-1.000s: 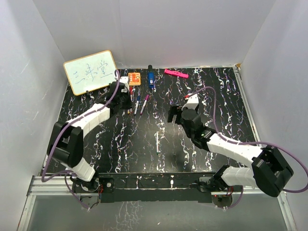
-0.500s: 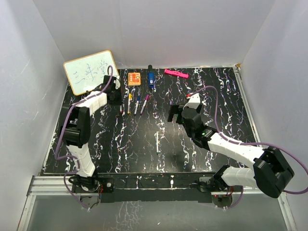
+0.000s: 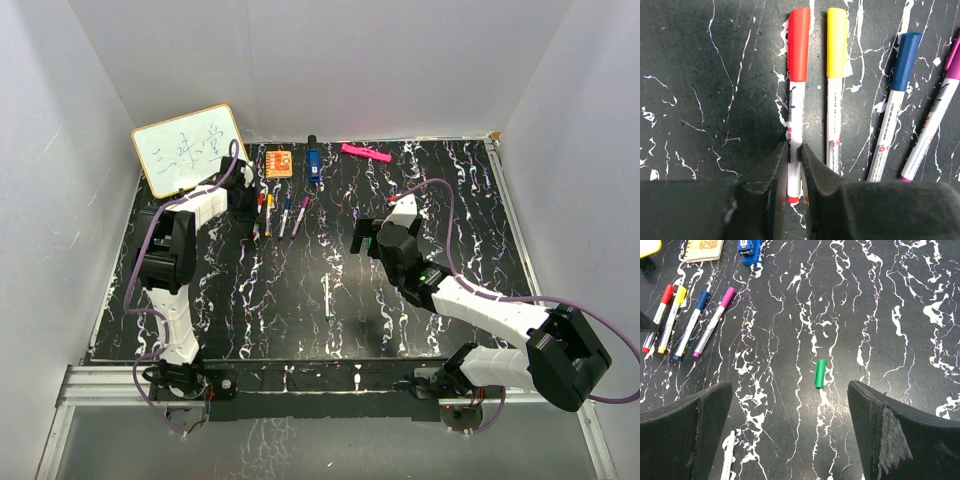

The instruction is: Insert the pens into the pen caps

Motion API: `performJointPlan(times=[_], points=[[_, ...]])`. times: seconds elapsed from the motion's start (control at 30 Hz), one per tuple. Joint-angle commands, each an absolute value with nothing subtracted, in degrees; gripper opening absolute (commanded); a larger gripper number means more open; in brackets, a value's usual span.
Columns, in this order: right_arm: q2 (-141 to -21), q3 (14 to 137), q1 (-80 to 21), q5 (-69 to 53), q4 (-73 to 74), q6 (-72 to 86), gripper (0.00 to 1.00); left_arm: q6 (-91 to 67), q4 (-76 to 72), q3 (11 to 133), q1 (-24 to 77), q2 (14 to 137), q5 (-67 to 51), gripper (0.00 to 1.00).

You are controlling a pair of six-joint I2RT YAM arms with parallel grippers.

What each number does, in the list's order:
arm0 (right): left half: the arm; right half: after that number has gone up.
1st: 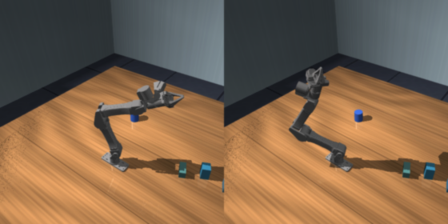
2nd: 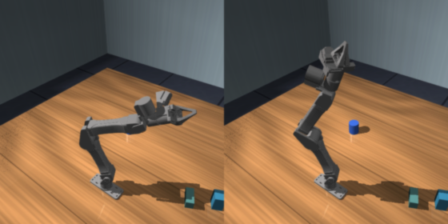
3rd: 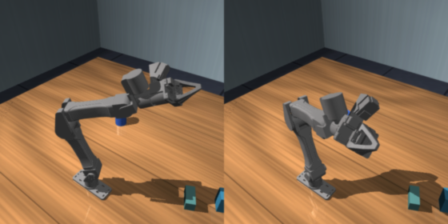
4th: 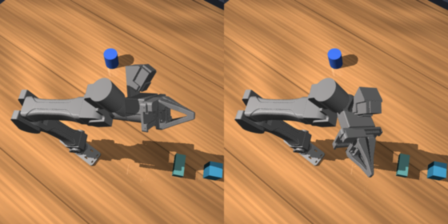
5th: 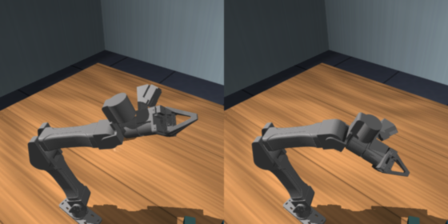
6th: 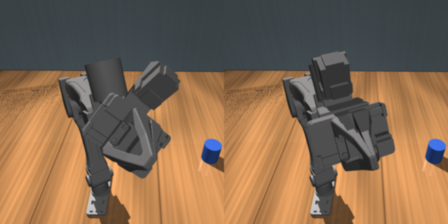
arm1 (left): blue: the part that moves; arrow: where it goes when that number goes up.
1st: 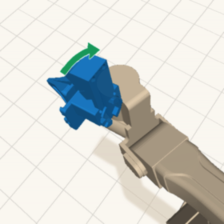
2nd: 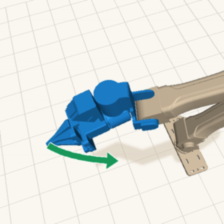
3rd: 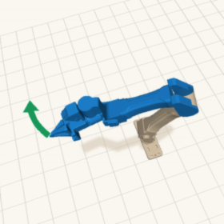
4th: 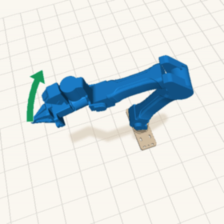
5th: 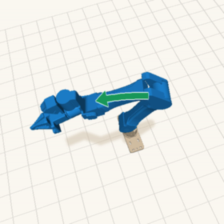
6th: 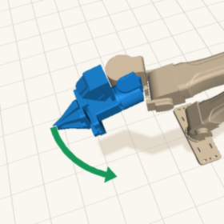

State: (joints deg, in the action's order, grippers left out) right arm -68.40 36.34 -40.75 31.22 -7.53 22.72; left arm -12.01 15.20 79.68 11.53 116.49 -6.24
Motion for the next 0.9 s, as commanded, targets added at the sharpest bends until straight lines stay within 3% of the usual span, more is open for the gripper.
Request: performJointPlan(times=[0.0,0.27,0.5,0.67,0.87], points=[[-68.3,39.7,-40.6,33.2,-9.1,22.7,0.98,-13.3,17.7,81.6,11.5,117.4,-6.7,0.17],[-68.8,39.6,-40.6,34.7,-9.0,23.2,0.98,-13.9,19.2,83.8,11.2,116.3,-5.5,0.29],[-70.2,39.7,-39.8,35.5,-9.2,24.7,0.98,-13.2,21.0,85.5,11.1,110.6,-4.2,0.33],[-70.7,39.6,-38.4,33.4,-9.2,26.5,0.98,-12.7,21.6,81.6,11.6,104.0,-6.0,0.31],[-71.3,39.5,-38.2,34.6,-8.2,26.5,0.88,-13.5,22.9,70.8,20.5,95.6,-7.0,0.34]])
